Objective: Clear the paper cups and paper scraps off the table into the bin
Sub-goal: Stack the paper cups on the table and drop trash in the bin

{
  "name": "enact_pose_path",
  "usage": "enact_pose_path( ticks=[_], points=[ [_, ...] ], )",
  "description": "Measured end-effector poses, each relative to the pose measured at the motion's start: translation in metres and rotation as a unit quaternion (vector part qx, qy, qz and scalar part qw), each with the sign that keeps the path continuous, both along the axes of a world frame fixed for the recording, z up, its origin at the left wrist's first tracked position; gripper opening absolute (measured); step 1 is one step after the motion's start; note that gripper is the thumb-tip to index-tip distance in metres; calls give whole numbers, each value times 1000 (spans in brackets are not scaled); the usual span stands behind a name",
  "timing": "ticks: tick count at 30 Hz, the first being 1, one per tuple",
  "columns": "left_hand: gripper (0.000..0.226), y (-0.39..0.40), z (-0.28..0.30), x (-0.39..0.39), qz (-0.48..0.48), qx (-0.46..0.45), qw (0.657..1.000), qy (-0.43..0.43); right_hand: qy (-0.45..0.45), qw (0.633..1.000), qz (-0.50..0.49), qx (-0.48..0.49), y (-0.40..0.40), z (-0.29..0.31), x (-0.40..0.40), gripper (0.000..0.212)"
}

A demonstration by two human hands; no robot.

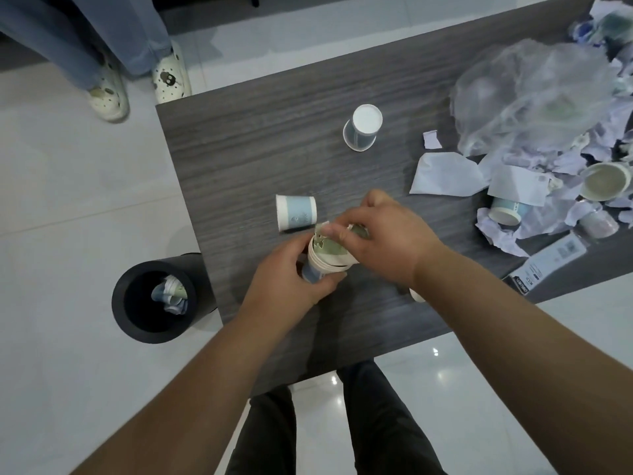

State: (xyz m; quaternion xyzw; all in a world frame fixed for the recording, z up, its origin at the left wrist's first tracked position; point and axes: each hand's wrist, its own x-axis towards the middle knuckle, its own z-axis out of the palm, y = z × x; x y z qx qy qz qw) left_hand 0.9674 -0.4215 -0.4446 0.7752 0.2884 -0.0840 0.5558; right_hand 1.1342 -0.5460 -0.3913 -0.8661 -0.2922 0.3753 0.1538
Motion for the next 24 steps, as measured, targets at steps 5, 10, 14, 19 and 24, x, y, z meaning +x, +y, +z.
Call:
enact_pose_path(
  ticks=[5,10,14,19,24],
  points=[
    [55,12,-8,-19,31,3,999,-7,23,999,-37,32,22,12,-9,54],
    [59,34,-15,-58,91,31,995,-18,69,976,-156,134,47,17,-28,35],
    [56,56,-21,-110,193,11,981,-36,130,939,-280,153,60,10,-44,33],
    [56,96,-41,-194,300,36,952,53,130,942,-295,91,69,-8,-58,29],
    [48,142,-68,-252,394,29,903,169,87,951,-295,5,79,-25,-70,26]
  ],
)
